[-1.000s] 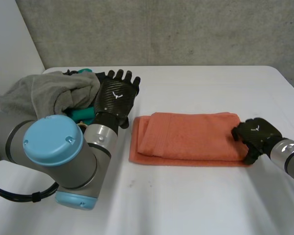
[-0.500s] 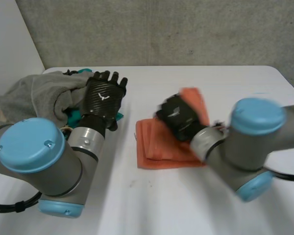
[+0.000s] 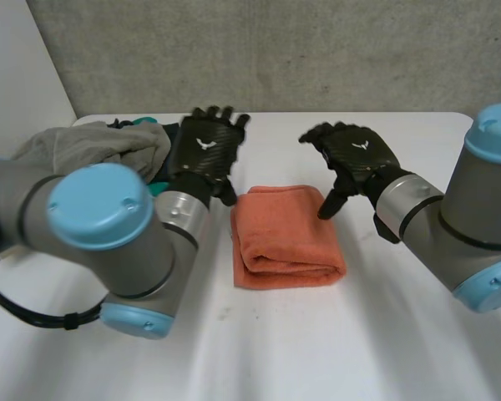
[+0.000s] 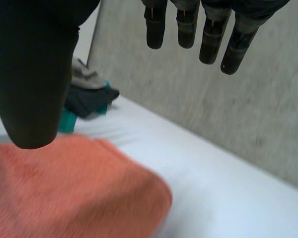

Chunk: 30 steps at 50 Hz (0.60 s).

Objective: Fold the laundry.

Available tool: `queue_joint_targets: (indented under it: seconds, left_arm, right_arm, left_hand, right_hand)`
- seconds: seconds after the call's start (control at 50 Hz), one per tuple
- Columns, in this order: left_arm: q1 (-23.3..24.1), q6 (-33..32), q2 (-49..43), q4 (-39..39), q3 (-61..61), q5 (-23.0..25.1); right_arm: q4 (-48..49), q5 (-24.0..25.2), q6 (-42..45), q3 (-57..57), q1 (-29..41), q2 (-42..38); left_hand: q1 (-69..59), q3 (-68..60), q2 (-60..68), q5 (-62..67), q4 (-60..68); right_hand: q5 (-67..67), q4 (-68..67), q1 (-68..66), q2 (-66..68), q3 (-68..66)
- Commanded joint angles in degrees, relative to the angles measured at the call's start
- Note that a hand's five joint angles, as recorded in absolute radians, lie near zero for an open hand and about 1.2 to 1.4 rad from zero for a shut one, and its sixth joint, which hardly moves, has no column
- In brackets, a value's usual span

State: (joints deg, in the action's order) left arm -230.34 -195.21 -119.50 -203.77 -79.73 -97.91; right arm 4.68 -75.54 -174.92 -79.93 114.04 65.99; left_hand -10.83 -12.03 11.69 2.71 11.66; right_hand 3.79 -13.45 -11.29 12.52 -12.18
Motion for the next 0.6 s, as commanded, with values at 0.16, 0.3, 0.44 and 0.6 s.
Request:
queue_joint_targets:
  seconds: [0.16,0.3,0.44,0.6]
  left_arm:
    - [2.0,5.28,-17.77,20.76,19.34,2.2]
    - [1.65,2.74,-20.15,26.14,20.31,1.76]
    - [1.47,-2.02,-19.01,26.49,19.78,1.14]
    - [1.38,-1.93,-8.14,22.03,15.66,2.02]
  right_arm:
    - [-13.64,-0.83,3.09,13.31,-0.48,-17.29]
    - [-14.34,-2.85,9.85,14.54,-0.13,-21.51]
    - [-14.35,-4.79,12.5,14.19,-0.13,-19.15]
    - [-2.76,-4.7,2.41,0.5,-5.39,-7.29]
  left_hand:
    - [-2.75,-1.55,1.89,0.86,1.91]
    - [-2.75,-1.55,1.89,0.86,1.91]
    - [-2.08,-0.88,1.22,0.19,1.24]
    - [-0.56,0.64,-0.29,-1.32,-0.27]
  right_hand:
    - [-3.79,3.45,1.29,-2.52,2.18]
    - [-3.79,3.45,1.29,-2.52,2.18]
    - [-3.79,3.45,1.29,-2.52,2.18]
    - [-3.79,3.45,1.29,-2.52,2.18]
